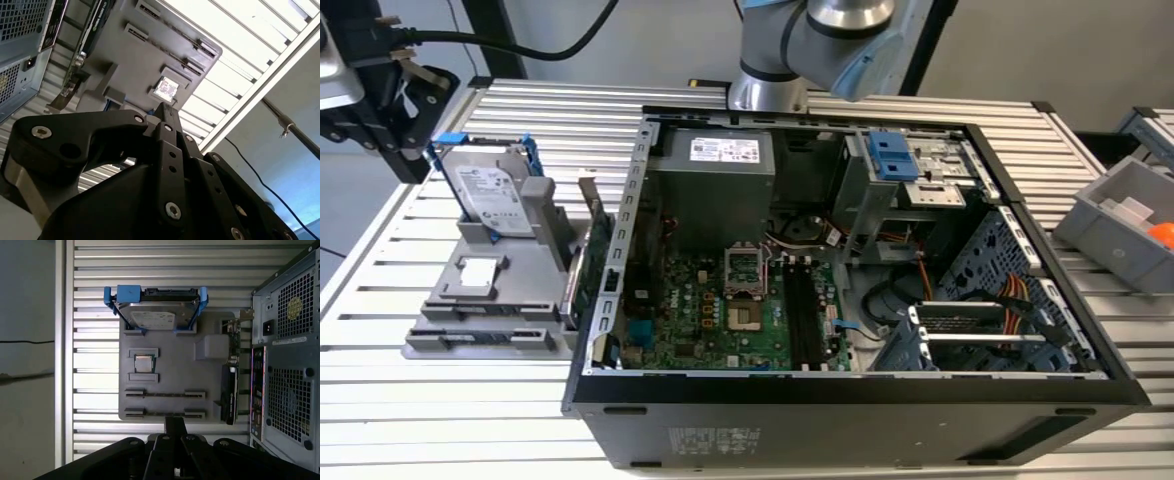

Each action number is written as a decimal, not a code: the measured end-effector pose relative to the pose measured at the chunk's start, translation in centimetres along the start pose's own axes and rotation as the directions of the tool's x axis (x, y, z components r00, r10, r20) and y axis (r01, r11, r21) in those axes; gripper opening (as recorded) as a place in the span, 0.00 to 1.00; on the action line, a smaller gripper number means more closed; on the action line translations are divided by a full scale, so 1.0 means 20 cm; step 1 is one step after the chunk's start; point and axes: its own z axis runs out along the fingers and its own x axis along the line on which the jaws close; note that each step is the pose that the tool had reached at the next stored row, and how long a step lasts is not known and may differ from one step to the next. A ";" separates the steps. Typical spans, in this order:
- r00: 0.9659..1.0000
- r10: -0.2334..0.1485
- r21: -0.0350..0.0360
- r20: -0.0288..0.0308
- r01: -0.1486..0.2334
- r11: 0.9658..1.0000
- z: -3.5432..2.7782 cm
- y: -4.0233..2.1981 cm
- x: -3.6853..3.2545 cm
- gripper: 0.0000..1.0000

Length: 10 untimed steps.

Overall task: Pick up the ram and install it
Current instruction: 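Reach for the ram, then pick up the ram and move it above insertion slot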

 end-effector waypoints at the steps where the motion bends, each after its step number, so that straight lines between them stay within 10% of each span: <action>1: 1.000 0.000 0.000 0.000 0.000 1.000 0.000 0.000 0.000 0.00; 10: 1.000 0.000 0.000 0.000 0.000 1.000 -0.001 -0.019 0.000 0.00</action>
